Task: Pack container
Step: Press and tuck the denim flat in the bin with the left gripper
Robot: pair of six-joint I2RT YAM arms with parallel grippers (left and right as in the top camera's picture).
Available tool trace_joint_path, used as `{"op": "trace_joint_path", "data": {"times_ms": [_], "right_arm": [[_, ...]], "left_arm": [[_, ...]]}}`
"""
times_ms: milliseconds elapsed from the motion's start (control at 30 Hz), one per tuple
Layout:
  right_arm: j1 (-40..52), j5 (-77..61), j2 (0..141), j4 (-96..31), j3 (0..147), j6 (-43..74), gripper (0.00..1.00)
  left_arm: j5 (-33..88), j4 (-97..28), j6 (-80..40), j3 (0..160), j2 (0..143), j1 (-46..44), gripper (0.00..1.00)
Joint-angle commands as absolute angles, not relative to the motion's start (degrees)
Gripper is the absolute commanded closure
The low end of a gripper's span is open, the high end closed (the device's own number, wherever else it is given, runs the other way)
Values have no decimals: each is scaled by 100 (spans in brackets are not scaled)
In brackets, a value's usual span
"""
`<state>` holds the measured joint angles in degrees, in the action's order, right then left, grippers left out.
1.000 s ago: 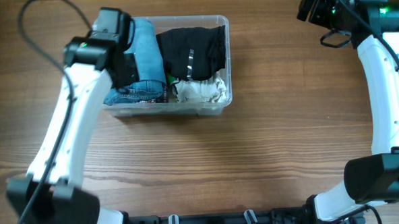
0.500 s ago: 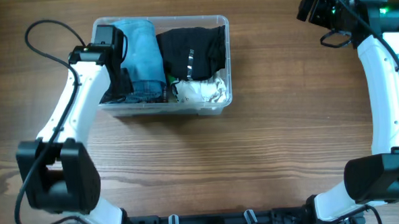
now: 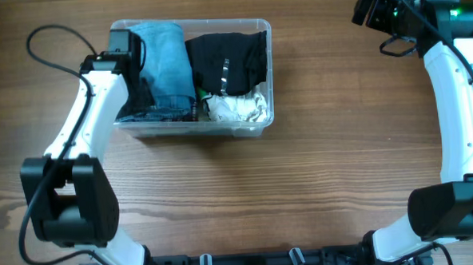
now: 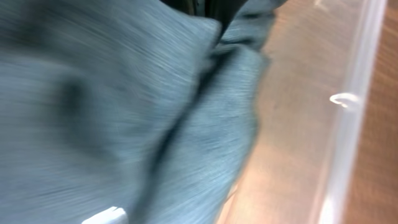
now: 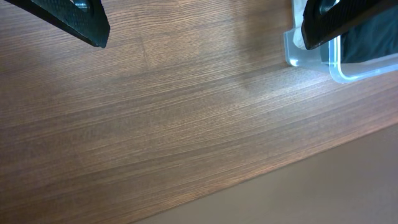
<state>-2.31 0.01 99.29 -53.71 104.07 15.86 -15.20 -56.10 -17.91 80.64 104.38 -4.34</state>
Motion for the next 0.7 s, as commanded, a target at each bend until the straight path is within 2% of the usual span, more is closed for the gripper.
{"op": "trace_joint_path", "data": {"times_ms": [0,100,167,433,533,667], "right_arm": [[-222,-47,9922,-5356,10455,1664,0],[-222,-47,9922,-5356,10455,1664,0],[-222,-47,9922,-5356,10455,1664,0],[-222,-47,9922,-5356,10455,1664,0],[-222,-47,9922,-5356,10455,1664,0],[-222,-47,9922,-5356,10455,1664,0]], "left_arm": [[-1487,-5478,-1822,8523,9815,-1024,83],[-1533,-5398,-1673,8543,9450,-1391,62],[-1531,-5400,-1673,8543,9308,-1441,57],[-1531,-5288,-1675,8543,9083,-1452,61],[-1562,-3922,-1326,8543,9118,-1435,66],[-1831,-2443,-1013,8541,9450,-1374,64]]}}
